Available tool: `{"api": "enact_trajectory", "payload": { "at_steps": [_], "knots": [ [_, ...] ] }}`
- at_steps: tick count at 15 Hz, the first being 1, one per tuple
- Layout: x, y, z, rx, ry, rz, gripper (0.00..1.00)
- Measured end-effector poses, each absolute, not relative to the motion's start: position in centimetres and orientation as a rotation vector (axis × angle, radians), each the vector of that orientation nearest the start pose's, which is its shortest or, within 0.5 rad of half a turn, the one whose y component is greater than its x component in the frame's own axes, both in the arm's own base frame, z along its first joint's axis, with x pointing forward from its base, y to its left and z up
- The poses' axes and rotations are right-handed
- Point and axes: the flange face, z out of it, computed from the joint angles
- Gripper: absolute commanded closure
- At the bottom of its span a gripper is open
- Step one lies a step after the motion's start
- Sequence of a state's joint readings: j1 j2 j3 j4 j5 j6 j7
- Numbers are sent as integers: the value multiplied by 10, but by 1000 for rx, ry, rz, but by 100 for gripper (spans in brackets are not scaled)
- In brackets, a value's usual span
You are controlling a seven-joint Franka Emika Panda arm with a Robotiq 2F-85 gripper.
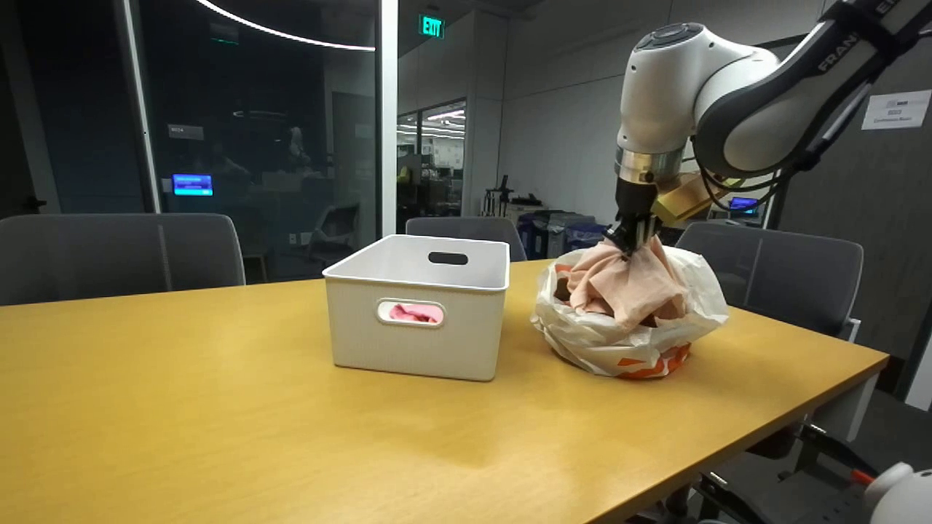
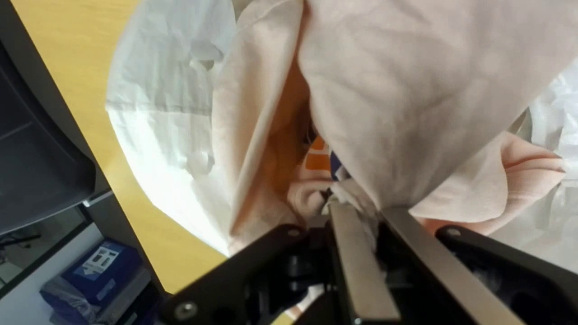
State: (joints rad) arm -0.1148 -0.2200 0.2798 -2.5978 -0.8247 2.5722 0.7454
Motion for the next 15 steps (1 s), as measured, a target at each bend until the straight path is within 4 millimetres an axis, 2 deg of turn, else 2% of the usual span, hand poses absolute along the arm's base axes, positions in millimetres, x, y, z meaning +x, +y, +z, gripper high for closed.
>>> {"api": "enact_trajectory", "payload": {
  "at_steps": [2, 5, 9, 12, 15],
  "knots": [
    [443, 83, 334, -3485, -233, -703, 93],
    [451, 80, 310, -3442, -215, -645, 92],
    [459, 64, 283, -3400, -230, -604, 93],
    [470, 47, 277, -3411, -329, -676, 93],
    [484, 38, 281, -3437, -490, -823, 92]
  ]
}}
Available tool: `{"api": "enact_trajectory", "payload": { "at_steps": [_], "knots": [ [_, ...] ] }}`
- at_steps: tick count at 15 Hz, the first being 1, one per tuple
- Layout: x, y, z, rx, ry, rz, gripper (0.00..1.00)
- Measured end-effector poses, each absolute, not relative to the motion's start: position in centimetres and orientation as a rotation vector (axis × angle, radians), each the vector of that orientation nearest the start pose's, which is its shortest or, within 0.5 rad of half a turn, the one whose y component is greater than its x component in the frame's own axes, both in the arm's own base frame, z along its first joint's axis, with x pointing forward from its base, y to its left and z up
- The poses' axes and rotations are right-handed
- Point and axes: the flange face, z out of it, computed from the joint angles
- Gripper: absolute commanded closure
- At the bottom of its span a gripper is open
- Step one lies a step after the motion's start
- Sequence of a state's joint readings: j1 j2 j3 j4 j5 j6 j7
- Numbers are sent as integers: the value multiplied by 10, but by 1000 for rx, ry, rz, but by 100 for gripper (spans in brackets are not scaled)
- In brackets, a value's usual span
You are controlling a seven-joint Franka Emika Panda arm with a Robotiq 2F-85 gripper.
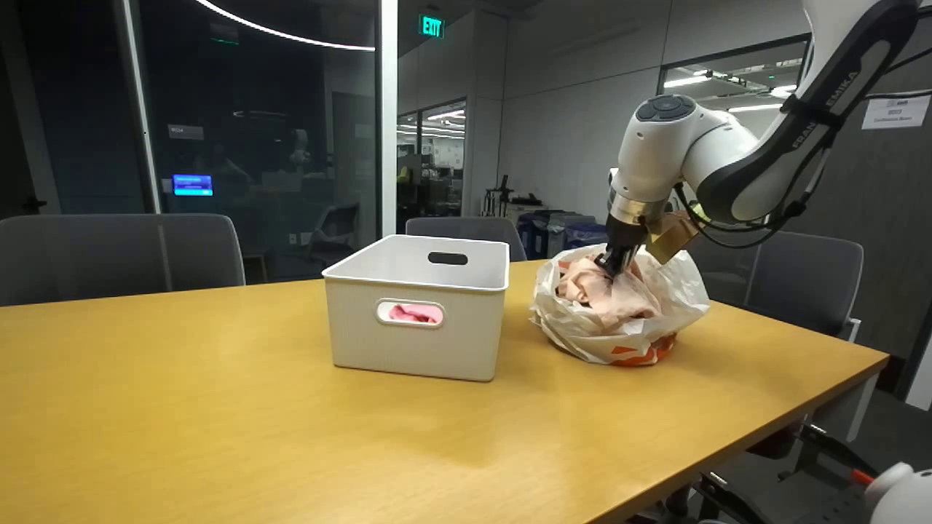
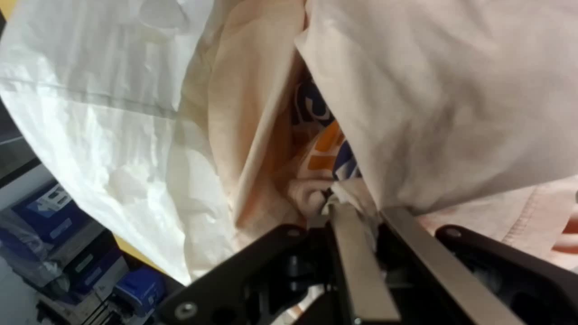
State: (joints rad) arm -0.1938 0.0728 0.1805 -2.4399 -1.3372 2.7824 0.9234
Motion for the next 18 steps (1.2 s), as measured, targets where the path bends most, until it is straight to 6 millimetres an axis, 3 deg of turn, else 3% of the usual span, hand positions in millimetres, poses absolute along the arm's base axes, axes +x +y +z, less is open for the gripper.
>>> {"api": "enact_trajectory", "payload": {
  "at_steps": [2, 5, 8, 13, 18],
  "knots": [
    [490, 36, 278, -3439, -568, -887, 92],
    [493, 37, 256, -3429, -582, -847, 93],
    [494, 40, 234, -3351, -490, -767, 93],
    [502, 31, 231, -3214, -252, -738, 93],
    [505, 13, 219, -3242, -106, -654, 93]
  ]
}}
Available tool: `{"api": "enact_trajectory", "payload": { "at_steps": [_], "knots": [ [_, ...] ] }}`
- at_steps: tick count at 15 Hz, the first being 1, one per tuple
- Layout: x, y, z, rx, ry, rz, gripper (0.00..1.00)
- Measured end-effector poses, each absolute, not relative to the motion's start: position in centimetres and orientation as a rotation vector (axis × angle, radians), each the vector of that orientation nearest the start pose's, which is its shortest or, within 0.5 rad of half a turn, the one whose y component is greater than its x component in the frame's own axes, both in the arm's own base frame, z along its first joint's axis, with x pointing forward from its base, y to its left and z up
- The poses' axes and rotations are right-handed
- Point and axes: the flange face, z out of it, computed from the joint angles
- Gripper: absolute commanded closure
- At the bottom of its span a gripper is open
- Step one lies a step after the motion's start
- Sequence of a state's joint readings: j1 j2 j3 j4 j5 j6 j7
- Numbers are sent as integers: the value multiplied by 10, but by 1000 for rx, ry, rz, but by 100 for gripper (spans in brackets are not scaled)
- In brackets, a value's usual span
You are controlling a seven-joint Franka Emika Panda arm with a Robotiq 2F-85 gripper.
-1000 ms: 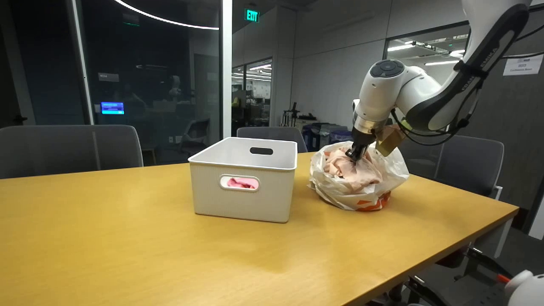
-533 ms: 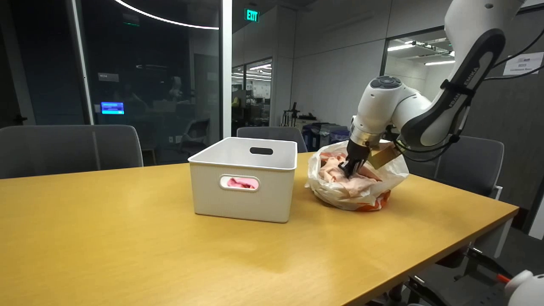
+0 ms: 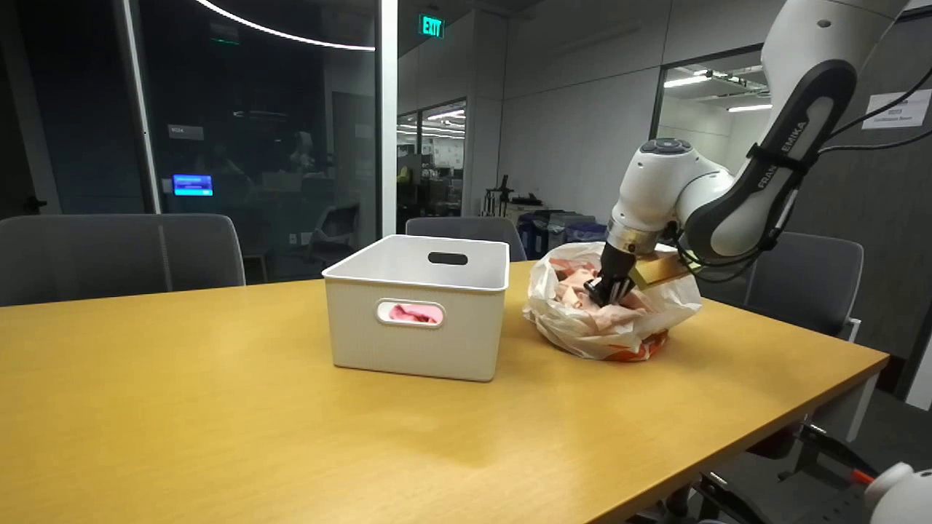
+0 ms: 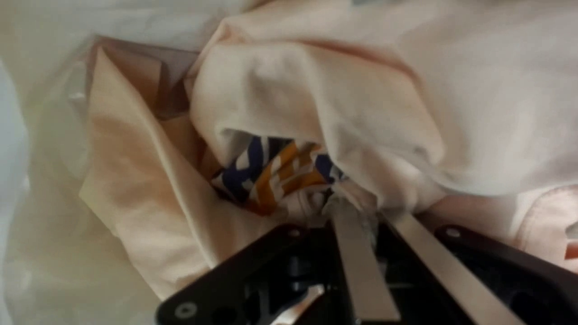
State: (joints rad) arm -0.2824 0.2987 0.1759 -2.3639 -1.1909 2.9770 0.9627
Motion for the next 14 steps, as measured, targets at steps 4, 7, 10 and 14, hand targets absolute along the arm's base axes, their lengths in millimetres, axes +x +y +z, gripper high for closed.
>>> {"api": "enact_trajectory", "payload": {
  "at_steps": [4, 7, 10, 14],
  "knots": [
    [508, 1, 198, -3238, -38, -529, 93],
    [514, -5, 192, -3219, -28, -478, 67],
    [520, -5, 194, -3213, -14, -449, 53],
    [527, 0, 202, -3278, -22, -378, 23]
  ]
}}
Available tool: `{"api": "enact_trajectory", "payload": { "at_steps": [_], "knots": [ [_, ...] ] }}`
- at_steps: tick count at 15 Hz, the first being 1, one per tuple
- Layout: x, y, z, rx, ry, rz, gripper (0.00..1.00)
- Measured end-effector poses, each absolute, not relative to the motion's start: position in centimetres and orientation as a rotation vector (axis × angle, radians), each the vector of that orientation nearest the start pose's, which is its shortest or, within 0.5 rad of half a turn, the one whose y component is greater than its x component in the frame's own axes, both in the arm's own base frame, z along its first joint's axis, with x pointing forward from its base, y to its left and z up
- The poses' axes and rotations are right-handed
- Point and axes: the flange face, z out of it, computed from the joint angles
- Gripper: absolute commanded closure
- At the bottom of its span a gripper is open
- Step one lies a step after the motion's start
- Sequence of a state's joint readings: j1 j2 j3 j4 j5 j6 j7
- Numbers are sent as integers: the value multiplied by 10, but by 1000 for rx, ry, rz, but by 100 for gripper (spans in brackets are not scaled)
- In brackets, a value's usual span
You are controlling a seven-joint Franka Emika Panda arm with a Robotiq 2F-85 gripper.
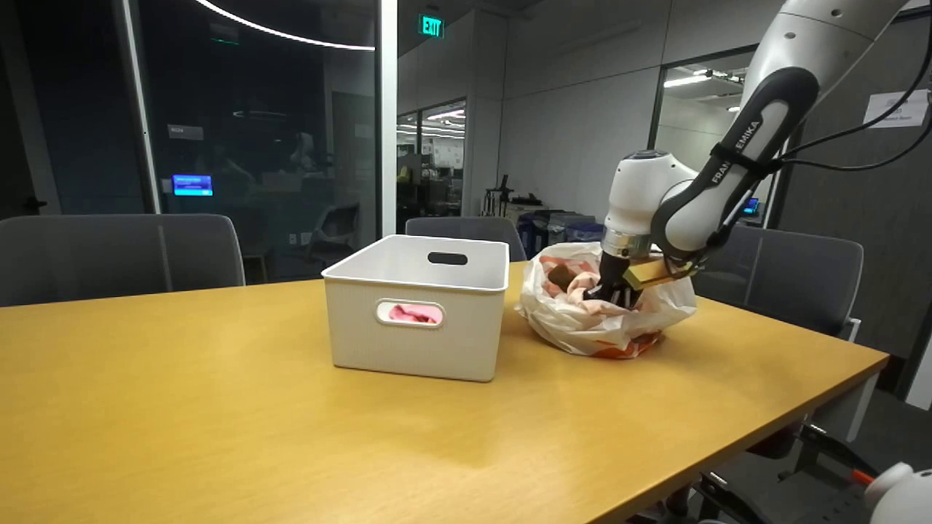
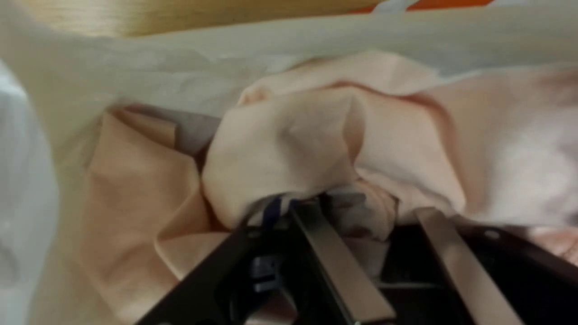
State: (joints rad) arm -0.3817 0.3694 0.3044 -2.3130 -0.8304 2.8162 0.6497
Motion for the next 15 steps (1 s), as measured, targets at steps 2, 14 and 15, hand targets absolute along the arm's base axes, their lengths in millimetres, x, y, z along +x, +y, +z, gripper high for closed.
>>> {"api": "enact_trajectory", "payload": {
  "at_steps": [2, 14, 15],
  "knots": [
    [527, 9, 211, -3315, -52, -356, 10],
    [516, 101, 345, -3336, -250, -631, 0],
    [513, 112, 357, -3307, -264, -662, 0]
  ]
}}
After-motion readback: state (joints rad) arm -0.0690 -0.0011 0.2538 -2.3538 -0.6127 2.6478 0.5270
